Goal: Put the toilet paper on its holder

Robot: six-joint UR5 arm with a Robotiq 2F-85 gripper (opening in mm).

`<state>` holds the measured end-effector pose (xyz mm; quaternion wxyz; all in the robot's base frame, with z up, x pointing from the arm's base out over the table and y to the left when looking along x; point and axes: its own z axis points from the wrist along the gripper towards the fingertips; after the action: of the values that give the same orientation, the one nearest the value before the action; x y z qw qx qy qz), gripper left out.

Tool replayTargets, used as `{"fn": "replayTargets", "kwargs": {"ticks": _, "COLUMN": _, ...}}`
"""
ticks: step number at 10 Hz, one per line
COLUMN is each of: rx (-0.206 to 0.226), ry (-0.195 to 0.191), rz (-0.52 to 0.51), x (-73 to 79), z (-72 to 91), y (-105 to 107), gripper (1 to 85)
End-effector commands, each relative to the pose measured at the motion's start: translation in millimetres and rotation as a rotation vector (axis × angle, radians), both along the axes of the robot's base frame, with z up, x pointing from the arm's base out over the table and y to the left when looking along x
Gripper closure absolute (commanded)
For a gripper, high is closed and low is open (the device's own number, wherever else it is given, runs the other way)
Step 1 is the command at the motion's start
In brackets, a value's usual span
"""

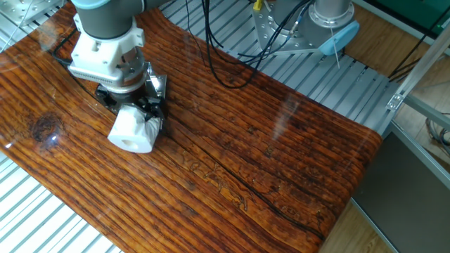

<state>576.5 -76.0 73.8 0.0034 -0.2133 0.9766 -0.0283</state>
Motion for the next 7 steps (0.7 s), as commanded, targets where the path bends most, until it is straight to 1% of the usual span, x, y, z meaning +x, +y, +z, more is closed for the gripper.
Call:
{"fn": "replayTargets", "kwargs": {"ticks": 1, "rx": 0.056, "ry": 0.021, "rz": -0.055, "x": -5.7, "z": -7.3, "y": 11, "gripper": 84.7}}
{"fn": "replayTargets", "kwargs": {"ticks": 2, "rx": 0.043, "ry": 0.012, "rz": -0.010, "x": 0.4, "z": -16.9, "y": 8, "gripper": 84.7}}
{"fn": "replayTargets", "kwargs": {"ticks": 3, "rx": 0.024, "ry": 0.008, "rz": 0.017, "x": 2.8, "z": -25.3, "y": 11, "gripper": 84.7}}
{"fn": "replayTargets", "kwargs": {"ticks": 4, "rx": -0.005, "ry": 0.022, "rz": 0.036, "x": -1.7, "z": -27.1, "y": 15, "gripper": 84.7}}
{"fn": "replayTargets", "kwargs": {"ticks": 5, "rx": -0.016, "ry": 0.034, "rz": 0.068, "x": -3.0, "z": -24.5, "y": 16, "gripper": 84.7}}
{"fn": "replayTargets", "kwargs": {"ticks": 7, "rx": -0.056, "ry": 0.064, "rz": 0.114, "x": -10.5, "z": -17.3, "y": 8, "gripper": 84.7}}
